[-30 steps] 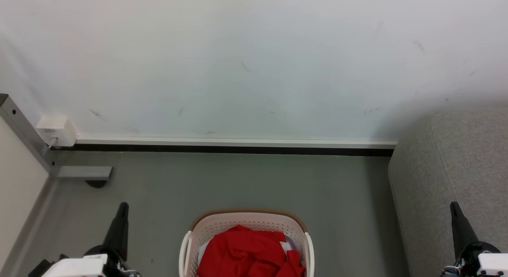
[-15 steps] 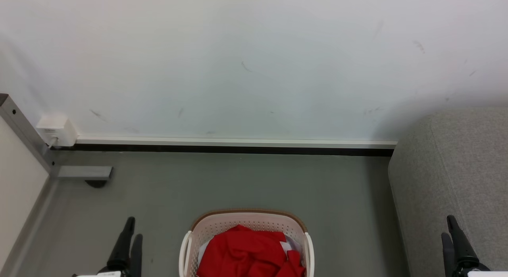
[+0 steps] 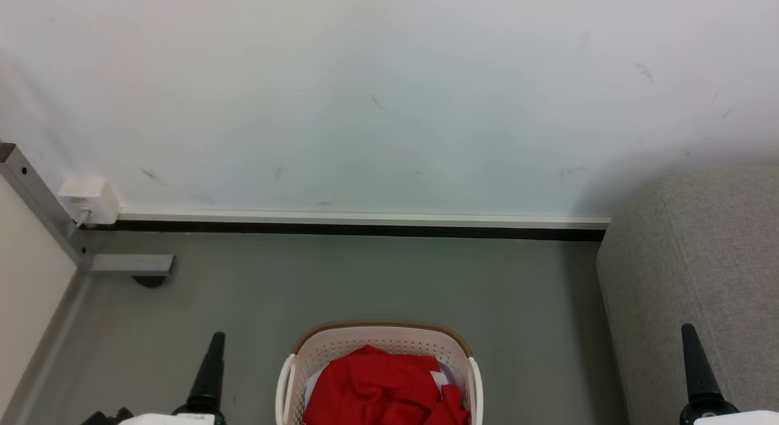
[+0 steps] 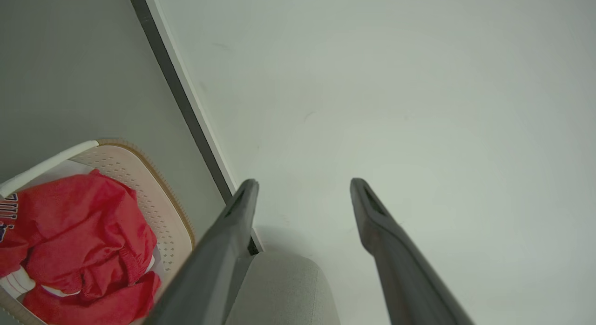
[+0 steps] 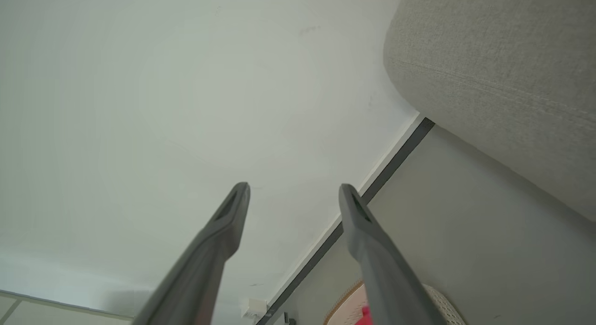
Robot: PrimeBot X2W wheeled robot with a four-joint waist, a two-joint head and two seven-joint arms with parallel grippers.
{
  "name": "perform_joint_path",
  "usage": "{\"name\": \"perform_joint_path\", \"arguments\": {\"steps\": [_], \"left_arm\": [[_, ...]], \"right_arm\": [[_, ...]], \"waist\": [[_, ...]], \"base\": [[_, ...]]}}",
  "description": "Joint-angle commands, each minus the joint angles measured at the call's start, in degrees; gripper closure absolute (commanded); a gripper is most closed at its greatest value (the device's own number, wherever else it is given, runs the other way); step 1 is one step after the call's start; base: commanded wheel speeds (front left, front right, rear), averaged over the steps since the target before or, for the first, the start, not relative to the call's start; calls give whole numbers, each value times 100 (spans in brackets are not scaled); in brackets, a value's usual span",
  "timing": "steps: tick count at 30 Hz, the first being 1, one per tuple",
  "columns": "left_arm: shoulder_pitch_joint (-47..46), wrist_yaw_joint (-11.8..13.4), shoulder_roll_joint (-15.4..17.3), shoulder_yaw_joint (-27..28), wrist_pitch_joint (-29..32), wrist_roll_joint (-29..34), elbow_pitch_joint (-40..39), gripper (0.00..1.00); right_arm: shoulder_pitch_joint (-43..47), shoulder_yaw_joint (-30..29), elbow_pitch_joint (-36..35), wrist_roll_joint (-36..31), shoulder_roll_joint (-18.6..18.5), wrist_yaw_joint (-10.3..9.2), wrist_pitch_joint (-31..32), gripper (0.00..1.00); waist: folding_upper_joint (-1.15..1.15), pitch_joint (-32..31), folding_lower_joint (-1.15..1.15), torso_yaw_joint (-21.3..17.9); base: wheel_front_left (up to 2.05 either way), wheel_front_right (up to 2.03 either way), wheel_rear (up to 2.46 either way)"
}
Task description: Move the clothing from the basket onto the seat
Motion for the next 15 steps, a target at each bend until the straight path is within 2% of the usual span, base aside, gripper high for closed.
{"name": "perform_joint_path", "arguments": {"steps": [1, 15], "left_arm": [[-109, 32, 50, -39, -82, 281, -119, 0], [-66, 350, 64, -260, -394, 1831, -166, 0]], "right_arm": [[-22, 18, -146, -335, -51, -2, -73, 0], [70, 161, -330, -1920, -103, -3, -383, 0]], "waist": [[0, -2, 0, 1], [0, -14, 0, 5]], "base": [[0, 0, 0], [0, 0, 0]]}}
